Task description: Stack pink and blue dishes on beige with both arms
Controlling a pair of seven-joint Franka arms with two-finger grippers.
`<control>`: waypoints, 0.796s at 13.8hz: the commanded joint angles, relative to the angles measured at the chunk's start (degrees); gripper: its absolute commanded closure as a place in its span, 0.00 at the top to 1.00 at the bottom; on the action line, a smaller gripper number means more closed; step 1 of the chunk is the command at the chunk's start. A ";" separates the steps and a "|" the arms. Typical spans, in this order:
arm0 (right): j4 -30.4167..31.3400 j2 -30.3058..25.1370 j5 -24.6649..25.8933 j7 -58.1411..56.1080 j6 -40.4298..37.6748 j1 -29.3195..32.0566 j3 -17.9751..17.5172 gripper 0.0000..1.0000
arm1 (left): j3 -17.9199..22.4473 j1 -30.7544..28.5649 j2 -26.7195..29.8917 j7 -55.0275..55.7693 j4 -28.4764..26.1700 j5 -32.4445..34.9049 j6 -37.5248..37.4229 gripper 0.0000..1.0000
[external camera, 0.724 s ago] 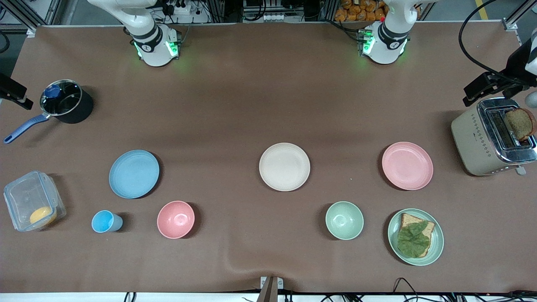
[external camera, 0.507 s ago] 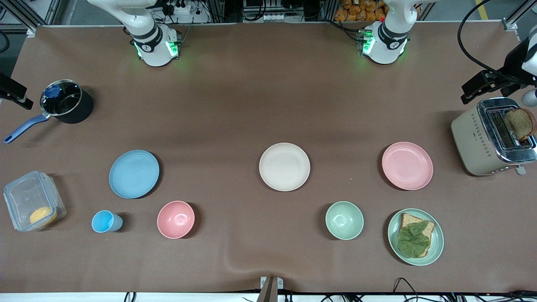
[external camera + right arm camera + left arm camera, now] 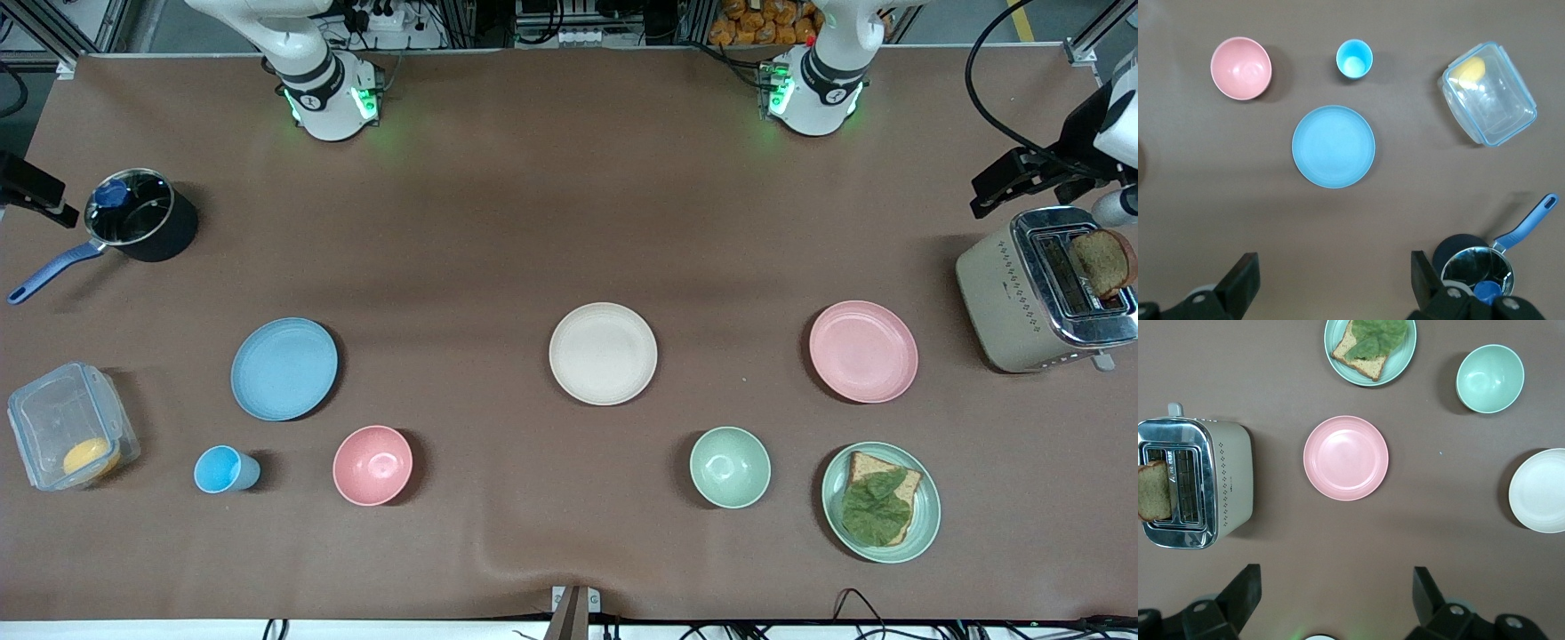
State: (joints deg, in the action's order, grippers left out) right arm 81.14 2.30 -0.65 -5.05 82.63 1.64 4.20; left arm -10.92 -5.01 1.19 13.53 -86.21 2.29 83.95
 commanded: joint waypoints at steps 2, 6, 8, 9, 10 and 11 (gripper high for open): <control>0.07 7.34 0.91 0.22 -0.89 2.92 -0.86 1.00 | 0.90 -0.97 -2.15 -5.69 -1.58 -0.71 -0.90 1.00; -0.54 15.70 0.73 0.31 2.25 5.73 -0.51 1.00 | 0.99 -4.83 -4.27 -6.59 -13.15 -0.63 8.91 1.00; 0.25 20.00 -0.13 0.13 7.70 7.05 -0.60 1.00 | 0.99 -5.88 -4.18 -6.68 -22.38 0.25 18.30 1.00; 0.16 22.20 -0.58 0.13 8.24 7.41 -0.68 1.00 | 0.99 -7.37 -4.18 -6.68 -25.99 0.34 22.61 1.00; 0.34 23.52 -1.28 0.13 9.64 7.06 -0.69 1.00 | 0.99 -7.91 -4.35 -6.68 -29.59 0.34 27.01 1.00; 1.38 25.02 -1.20 0.13 11.83 6.63 -0.60 1.00 | 0.99 -8.52 -4.53 -6.68 -33.29 0.34 31.66 1.00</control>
State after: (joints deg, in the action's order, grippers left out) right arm 82.64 24.76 -1.09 -5.06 92.52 8.09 4.47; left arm -9.73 -11.99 -5.68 7.81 -111.71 2.34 108.51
